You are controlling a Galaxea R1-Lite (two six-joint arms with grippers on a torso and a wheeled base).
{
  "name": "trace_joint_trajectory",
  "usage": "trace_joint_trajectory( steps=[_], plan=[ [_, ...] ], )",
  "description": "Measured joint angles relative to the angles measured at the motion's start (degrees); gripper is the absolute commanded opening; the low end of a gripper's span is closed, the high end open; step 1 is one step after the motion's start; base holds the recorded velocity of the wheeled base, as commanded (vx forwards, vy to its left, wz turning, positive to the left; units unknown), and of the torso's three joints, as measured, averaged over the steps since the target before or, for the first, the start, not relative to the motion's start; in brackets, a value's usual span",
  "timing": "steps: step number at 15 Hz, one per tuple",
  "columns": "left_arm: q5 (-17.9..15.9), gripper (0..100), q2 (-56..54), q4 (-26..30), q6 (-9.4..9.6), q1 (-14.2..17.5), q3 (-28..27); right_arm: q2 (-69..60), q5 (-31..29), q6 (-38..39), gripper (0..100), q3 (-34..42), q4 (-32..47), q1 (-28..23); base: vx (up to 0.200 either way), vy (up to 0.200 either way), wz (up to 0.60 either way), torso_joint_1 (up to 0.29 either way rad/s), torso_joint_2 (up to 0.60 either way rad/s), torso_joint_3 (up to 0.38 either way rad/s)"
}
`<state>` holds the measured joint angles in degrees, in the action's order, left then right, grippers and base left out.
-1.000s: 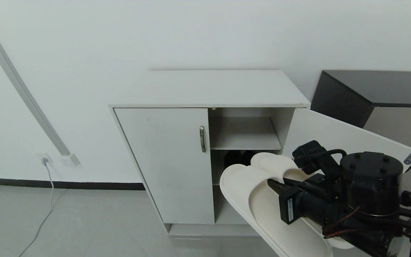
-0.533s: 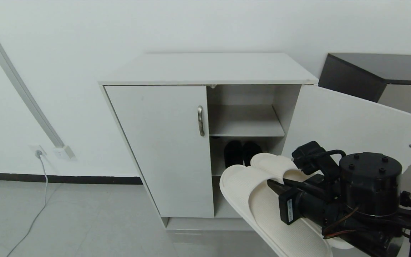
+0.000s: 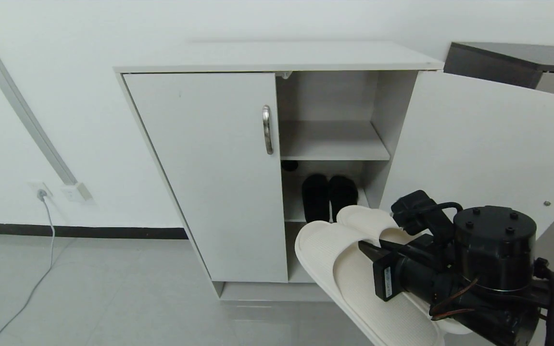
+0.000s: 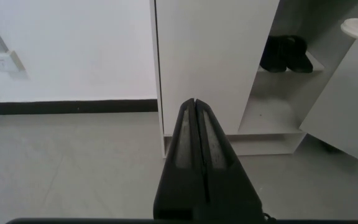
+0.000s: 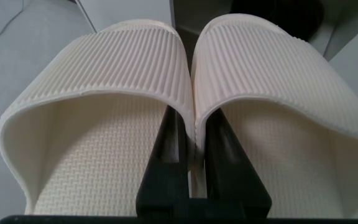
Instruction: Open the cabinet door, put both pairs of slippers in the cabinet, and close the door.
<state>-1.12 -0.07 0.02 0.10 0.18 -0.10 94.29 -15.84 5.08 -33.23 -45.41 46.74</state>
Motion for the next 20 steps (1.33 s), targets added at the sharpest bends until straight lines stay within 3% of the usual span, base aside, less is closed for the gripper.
trace_joint_trajectory(
  steps=[4,12,15,18,20],
  plan=[
    [0.0,0,0.0,0.0,0.00,0.0,0.0,0.2,0.1,0.0,0,0.1,0.0,0.0,0.000,0.000,0.00,-0.011,0.30,0.275],
    [0.0,0,0.0,0.0,-0.02,0.0,0.0,2.1,-1.8,-0.4,0,-0.7,-2.4,0.0,0.000,0.000,0.00,0.000,0.01,0.005],
    [0.0,0,0.0,0.0,0.00,0.0,0.0,5.4,-13.7,-0.6,0,-7.8,0.6,0.6,0.000,0.000,0.00,0.000,0.00,0.000],
    [0.0,0,0.0,0.0,0.01,0.0,0.0,7.5,-18.2,0.4,0,-19.2,11.3,2.0,0.000,0.000,0.00,0.000,0.00,0.000],
    [0.0,0,0.0,0.0,0.04,0.0,0.0,7.7,-26.4,2.6,0,-26.6,19.1,4.1,0.000,0.000,0.00,0.000,0.00,0.000]
  ],
)
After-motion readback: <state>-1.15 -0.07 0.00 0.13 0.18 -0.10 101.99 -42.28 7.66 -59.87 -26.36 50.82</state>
